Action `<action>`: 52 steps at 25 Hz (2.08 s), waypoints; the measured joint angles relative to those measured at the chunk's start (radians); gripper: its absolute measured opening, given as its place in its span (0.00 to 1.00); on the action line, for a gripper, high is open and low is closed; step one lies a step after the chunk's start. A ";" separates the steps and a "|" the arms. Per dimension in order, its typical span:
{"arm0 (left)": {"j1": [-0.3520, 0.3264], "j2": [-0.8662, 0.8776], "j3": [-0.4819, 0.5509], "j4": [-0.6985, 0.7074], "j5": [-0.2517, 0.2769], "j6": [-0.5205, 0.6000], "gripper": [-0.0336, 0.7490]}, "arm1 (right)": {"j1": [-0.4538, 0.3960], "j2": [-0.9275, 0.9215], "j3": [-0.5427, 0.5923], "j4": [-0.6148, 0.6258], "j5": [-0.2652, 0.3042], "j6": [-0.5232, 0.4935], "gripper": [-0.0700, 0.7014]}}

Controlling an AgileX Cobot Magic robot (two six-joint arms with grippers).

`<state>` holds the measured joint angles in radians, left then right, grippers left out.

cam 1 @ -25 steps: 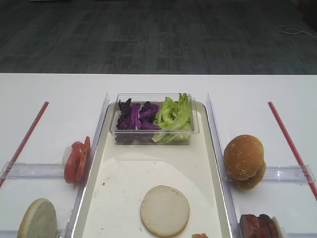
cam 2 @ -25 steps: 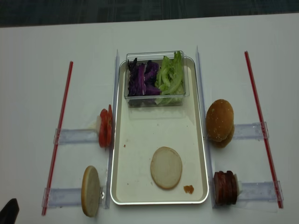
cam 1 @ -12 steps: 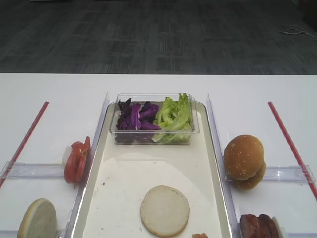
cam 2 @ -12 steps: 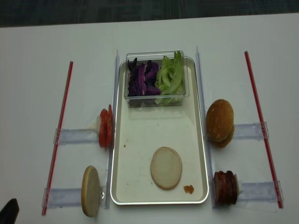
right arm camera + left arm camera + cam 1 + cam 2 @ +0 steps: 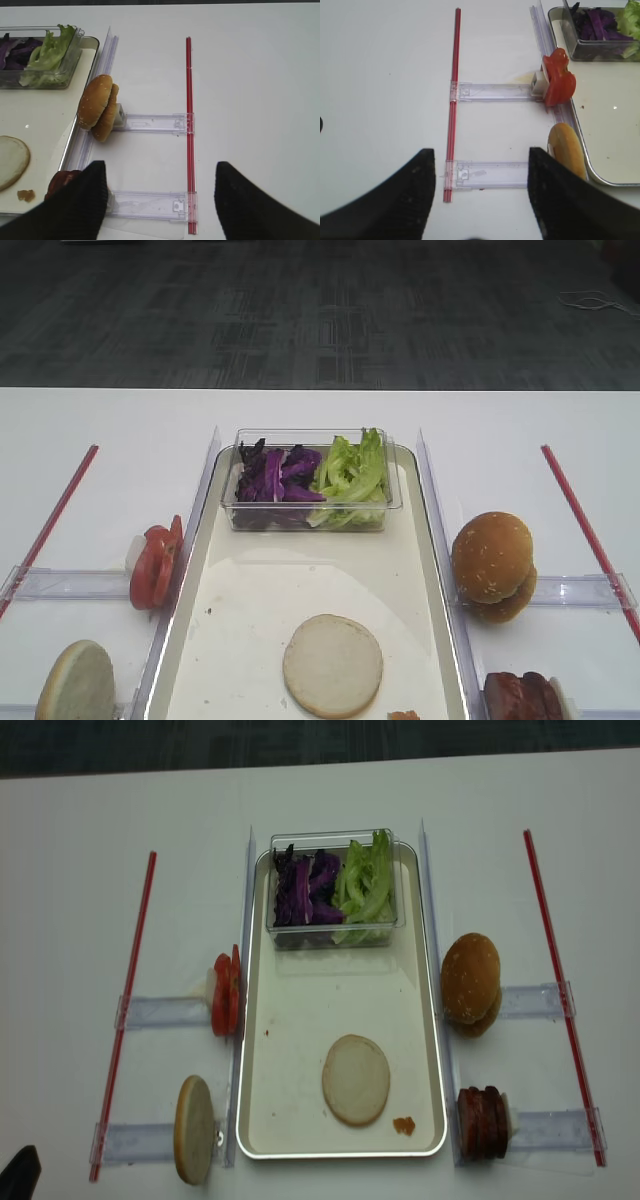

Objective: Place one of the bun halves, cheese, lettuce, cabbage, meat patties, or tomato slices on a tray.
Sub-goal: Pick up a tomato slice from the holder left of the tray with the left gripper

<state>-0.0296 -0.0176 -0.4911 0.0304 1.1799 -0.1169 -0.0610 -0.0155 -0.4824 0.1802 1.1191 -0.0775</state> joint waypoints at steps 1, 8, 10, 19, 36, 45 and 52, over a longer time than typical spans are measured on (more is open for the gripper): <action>0.000 0.000 0.000 0.000 0.000 0.000 0.58 | 0.000 0.000 0.000 0.000 0.000 0.000 0.70; 0.000 0.000 0.000 0.000 0.000 0.000 0.58 | 0.000 0.000 0.000 0.000 0.002 0.000 0.70; 0.000 0.000 0.000 0.000 0.000 0.000 0.58 | 0.000 0.000 0.000 0.000 0.002 0.000 0.70; 0.000 0.000 0.000 0.000 0.000 0.000 0.58 | 0.000 0.000 0.000 0.000 0.002 0.000 0.70; 0.000 0.000 0.000 0.000 0.000 0.000 0.58 | 0.000 0.000 0.000 0.000 0.002 0.000 0.70; 0.000 0.000 0.000 0.000 0.000 0.000 0.58 | 0.000 0.000 0.000 0.000 0.002 0.000 0.70; 0.000 0.000 0.000 0.000 0.000 0.000 0.58 | 0.000 0.000 0.000 0.000 0.002 0.000 0.70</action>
<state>-0.0296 -0.0176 -0.4911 0.0304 1.1799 -0.1169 -0.0610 -0.0155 -0.4824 0.1802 1.1210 -0.0775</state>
